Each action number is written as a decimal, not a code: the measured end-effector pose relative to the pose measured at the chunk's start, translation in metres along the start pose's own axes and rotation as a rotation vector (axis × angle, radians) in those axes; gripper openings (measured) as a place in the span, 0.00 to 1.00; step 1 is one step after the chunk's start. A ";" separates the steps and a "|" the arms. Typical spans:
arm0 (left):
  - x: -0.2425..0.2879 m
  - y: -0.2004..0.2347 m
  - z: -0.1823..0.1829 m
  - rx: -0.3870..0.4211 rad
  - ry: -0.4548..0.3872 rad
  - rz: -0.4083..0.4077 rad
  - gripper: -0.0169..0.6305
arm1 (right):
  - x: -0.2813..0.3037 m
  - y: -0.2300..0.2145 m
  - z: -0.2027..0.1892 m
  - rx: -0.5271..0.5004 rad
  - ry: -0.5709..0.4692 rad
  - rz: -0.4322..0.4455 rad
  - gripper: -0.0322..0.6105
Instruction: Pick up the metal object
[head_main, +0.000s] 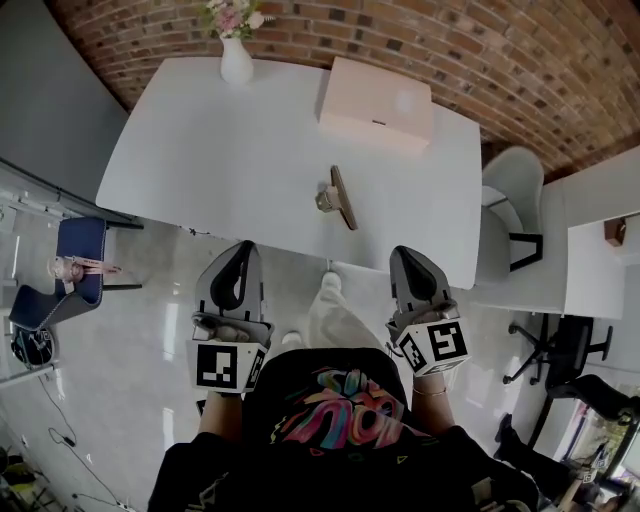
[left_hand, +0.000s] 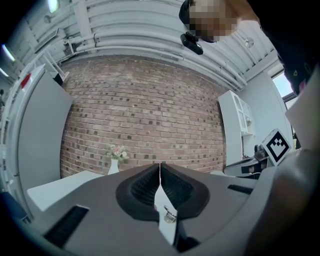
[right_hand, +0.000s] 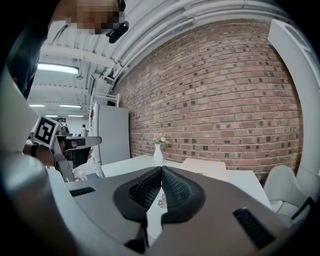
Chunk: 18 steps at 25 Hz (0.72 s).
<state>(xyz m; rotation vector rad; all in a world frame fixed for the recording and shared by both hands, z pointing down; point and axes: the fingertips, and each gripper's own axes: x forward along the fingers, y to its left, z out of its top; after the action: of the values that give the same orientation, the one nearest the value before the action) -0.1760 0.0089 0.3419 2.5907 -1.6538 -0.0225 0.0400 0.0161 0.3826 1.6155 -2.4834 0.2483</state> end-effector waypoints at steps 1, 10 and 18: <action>0.014 -0.001 0.002 0.000 -0.001 0.002 0.07 | 0.010 -0.010 0.005 -0.001 -0.001 0.006 0.08; 0.124 -0.020 0.025 0.033 -0.022 0.015 0.07 | 0.071 -0.097 0.043 -0.023 -0.039 0.063 0.08; 0.190 -0.040 0.031 0.057 -0.021 0.031 0.07 | 0.107 -0.151 0.057 -0.025 -0.054 0.113 0.08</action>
<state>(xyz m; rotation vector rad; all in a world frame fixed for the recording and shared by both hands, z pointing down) -0.0610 -0.1482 0.3127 2.6143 -1.7267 -0.0010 0.1322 -0.1521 0.3587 1.4931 -2.6110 0.1894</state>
